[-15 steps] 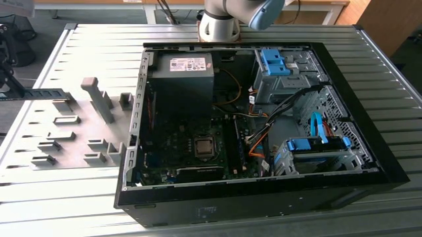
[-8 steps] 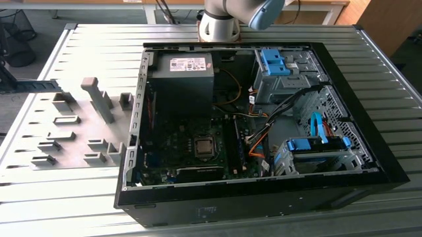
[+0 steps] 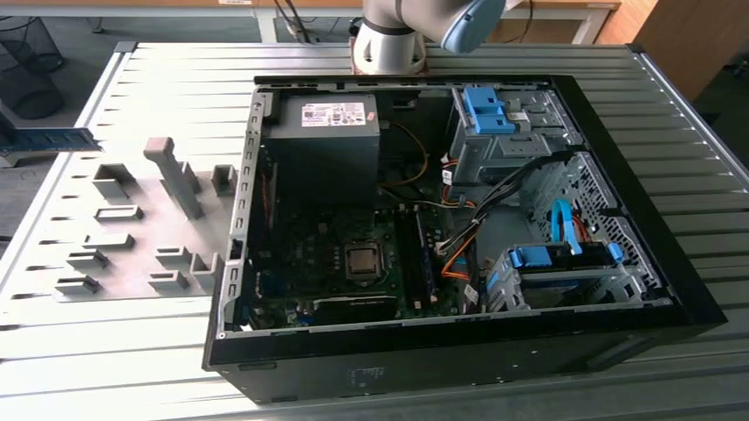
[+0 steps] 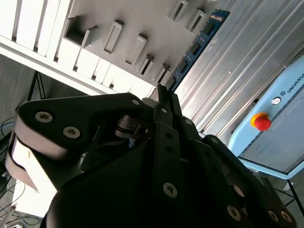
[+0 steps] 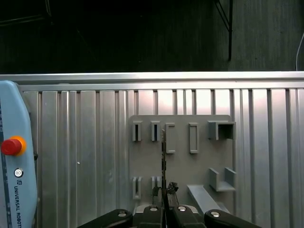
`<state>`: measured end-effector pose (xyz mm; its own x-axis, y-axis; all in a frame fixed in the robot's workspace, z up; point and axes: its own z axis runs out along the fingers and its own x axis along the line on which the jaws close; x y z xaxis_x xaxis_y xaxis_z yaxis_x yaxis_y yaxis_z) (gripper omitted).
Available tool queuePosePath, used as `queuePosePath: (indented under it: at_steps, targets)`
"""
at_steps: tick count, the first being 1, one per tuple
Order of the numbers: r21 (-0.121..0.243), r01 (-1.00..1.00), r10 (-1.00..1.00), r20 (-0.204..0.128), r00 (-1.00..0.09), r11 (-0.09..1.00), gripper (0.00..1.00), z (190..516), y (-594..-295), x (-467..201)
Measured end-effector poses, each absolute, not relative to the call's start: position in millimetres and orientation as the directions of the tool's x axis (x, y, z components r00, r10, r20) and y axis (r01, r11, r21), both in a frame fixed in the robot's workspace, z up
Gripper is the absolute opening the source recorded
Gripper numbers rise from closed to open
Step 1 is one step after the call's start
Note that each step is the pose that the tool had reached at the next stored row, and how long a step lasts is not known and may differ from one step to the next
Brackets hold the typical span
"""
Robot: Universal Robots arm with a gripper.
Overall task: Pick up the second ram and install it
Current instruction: 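Pick up the second ram and move it above second insertion slot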
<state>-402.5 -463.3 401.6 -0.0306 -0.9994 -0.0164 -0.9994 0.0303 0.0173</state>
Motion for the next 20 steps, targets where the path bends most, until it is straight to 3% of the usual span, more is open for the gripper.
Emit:
queuePosePath:
  at_steps: [20]
  targets:
    - [0.017,-0.999,-0.999,-0.017,-0.03,0.03,0.14,402.9,-463.3,-397.8]
